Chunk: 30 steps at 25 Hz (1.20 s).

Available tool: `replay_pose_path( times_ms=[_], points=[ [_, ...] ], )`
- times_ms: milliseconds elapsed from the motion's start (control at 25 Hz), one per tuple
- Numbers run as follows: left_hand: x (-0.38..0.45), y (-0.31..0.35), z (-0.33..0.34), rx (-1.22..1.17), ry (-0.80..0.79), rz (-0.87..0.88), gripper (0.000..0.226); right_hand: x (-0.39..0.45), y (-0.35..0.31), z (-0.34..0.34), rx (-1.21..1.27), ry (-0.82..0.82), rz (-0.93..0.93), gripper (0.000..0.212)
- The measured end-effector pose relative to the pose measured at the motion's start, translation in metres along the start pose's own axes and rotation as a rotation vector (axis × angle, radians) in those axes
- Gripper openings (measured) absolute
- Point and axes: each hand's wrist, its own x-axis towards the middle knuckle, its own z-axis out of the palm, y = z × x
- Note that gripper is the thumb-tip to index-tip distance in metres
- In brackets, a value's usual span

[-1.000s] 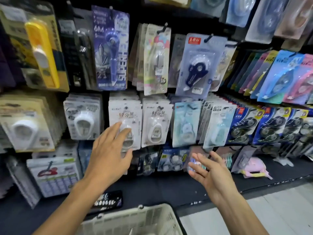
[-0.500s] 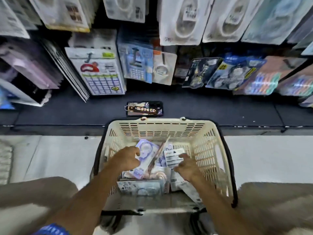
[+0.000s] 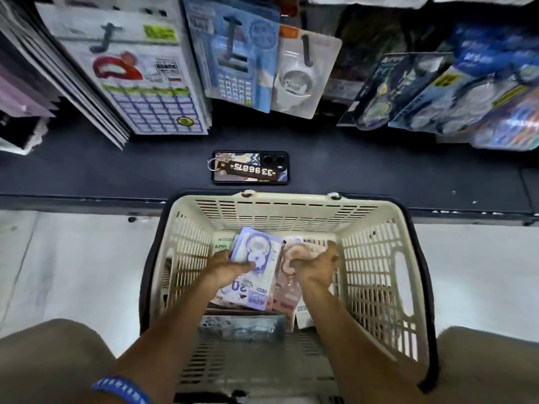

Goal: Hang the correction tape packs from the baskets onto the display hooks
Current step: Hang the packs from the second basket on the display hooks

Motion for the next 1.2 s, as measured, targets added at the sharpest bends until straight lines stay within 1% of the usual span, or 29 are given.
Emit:
replay_pose_path(
  times_ms=[40,80,120,200,240,280,360,400,440,480,520,560,600,640,680,720,760,840,880,920,960,1040,1120,1160,1200],
  points=[
    [-0.001,0.001,0.001,-0.073,-0.011,-0.022,0.035,0.002,0.005,-0.002,0.293,-0.046,0.145,0.064],
    [-0.003,0.002,0.002,-0.131,-0.004,-0.038,0.029,0.004,0.010,-0.006,0.486,-0.114,0.249,0.046],
    [-0.004,0.002,0.003,-0.172,0.008,-0.051,0.027,0.004,0.012,-0.014,0.499,-0.134,0.270,0.032],
    [-0.006,0.002,0.005,-0.221,0.013,-0.066,0.033,0.008,0.011,-0.036,0.406,-0.058,0.252,0.028],
    [-0.008,0.002,0.006,-0.246,-0.001,-0.073,0.038,0.013,0.012,-0.050,0.390,-0.057,0.235,0.026],
    [-0.009,0.003,0.007,-0.268,-0.013,-0.077,0.047,0.016,0.012,-0.065,0.431,-0.107,0.247,0.028],
    [-0.008,0.004,0.009,-0.295,-0.015,-0.084,0.062,0.013,0.009,-0.085,0.563,-0.318,0.311,0.040],
    [-0.007,0.004,0.011,-0.297,-0.029,-0.092,0.067,0.011,0.008,-0.085,0.517,-0.398,0.314,0.042],
    [-0.007,0.003,0.012,-0.294,-0.063,-0.092,0.067,0.007,0.008,-0.076,0.390,-0.445,0.288,0.040],
    [-0.008,0.004,0.012,-0.280,-0.109,-0.086,0.060,0.004,0.010,-0.060,0.224,-0.460,0.243,0.036],
    [-0.009,0.005,0.014,-0.258,-0.144,-0.078,0.048,-0.001,0.011,-0.042,0.109,-0.449,0.208,0.032],
    [-0.010,0.007,0.016,-0.210,-0.144,-0.065,0.033,-0.004,0.014,-0.023,0.050,-0.416,0.193,0.030],
    [-0.012,0.009,0.018,-0.159,-0.088,-0.041,0.020,-0.005,0.017,-0.006,0.048,-0.366,0.201,0.032],
    [-0.011,0.012,0.020,-0.084,-0.005,-0.028,0.016,-0.003,0.018,0.006,0.089,-0.315,0.213,0.038],
    [-0.012,0.012,0.021,0.008,0.083,-0.022,0.025,-0.001,0.019,0.012,0.147,-0.277,0.221,0.045],
    [-0.009,0.010,0.021,0.088,0.146,0.000,0.038,0.002,0.019,0.016,0.165,-0.272,0.215,0.051],
    [-0.006,0.007,0.021,0.054,0.148,-0.009,0.053,0.004,0.020,0.018,0.153,-0.311,0.216,0.055],
    [-0.003,0.006,0.018,-0.171,0.062,-0.033,0.076,0.002,0.016,0.021,0.143,-0.451,0.246,0.056],
    [-0.002,0.007,0.015,-0.231,0.018,-0.032,0.087,-0.002,0.014,0.024,0.147,-0.524,0.238,0.052],
    [-0.003,0.007,0.010,-0.226,-0.025,-0.041,0.096,-0.006,0.013,0.027,0.133,-0.582,0.207,0.046],
    [-0.003,0.007,0.005,-0.222,-0.077,-0.053,0.099,-0.010,0.013,0.028,0.098,-0.616,0.158,0.043],
    [-0.004,0.007,-0.002,-0.257,-0.156,-0.051,0.093,-0.015,0.014,0.021,0.085,-0.665,0.058,0.044],
    [-0.005,0.004,-0.005,-0.275,-0.190,0.018,0.081,-0.018,0.013,0.004,0.102,-0.724,-0.002,0.051],
    [-0.009,0.004,-0.006,-0.257,-0.223,0.071,0.078,-0.019,0.011,-0.006,0.118,-0.753,-0.012,0.053],
    [-0.014,0.006,-0.005,-0.240,-0.270,0.122,0.080,-0.019,0.008,-0.014,0.158,-0.794,-0.020,0.049]
  ],
)
